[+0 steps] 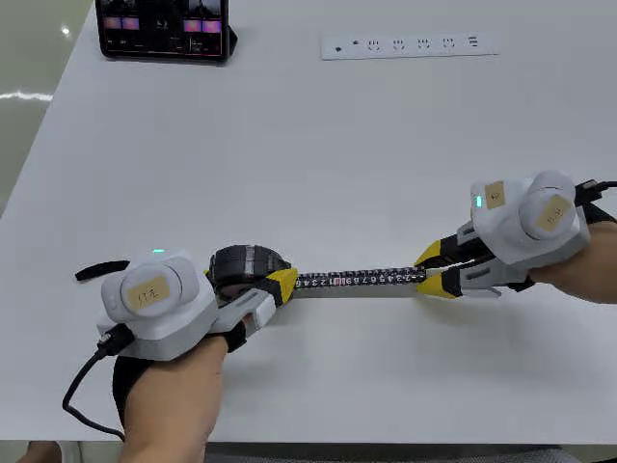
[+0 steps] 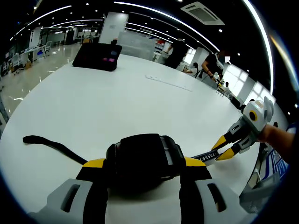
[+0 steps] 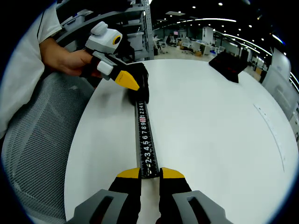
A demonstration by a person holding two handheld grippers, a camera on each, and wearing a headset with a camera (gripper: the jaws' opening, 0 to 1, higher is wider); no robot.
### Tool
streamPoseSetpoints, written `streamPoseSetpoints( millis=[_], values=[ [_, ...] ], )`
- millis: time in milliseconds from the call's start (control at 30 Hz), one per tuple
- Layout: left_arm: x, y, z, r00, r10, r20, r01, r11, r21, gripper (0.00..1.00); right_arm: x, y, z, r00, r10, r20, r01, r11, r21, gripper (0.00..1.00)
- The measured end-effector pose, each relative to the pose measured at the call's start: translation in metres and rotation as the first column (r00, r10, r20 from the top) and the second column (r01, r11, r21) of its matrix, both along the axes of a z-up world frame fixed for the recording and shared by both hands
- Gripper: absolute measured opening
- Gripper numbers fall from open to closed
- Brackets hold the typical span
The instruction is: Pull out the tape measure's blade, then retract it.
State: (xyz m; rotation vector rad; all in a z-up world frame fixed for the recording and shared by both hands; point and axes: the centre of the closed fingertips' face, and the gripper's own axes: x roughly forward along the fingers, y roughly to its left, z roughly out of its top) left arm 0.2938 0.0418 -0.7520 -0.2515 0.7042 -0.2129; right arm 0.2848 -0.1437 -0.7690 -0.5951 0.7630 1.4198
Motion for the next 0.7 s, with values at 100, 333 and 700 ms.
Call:
streamPoseSetpoints(
  millis=[100,333,700],
  values=[
    [0.0,0.0,0.0,1.0,0.0,-0.001,0.0,1.0,-0.002,0.57,0.0,0.003,-0.001,1.0,0.004,0.0,-0.004,1.0,0.002,0.11],
    [0.0,0.001,0.0,1.0,0.002,0.001,-0.002,1.0,-0.011,0.57,-0.002,0.012,-0.003,1.0,0.011,-0.005,-0.011,1.0,0.006,0.11],
    [-0.001,0.001,0.001,1.0,0.0,0.0,0.0,1.0,-0.028,0.57,-0.003,0.026,-0.003,1.0,0.018,-0.011,-0.017,1.0,0.024,0.11]
  ],
)
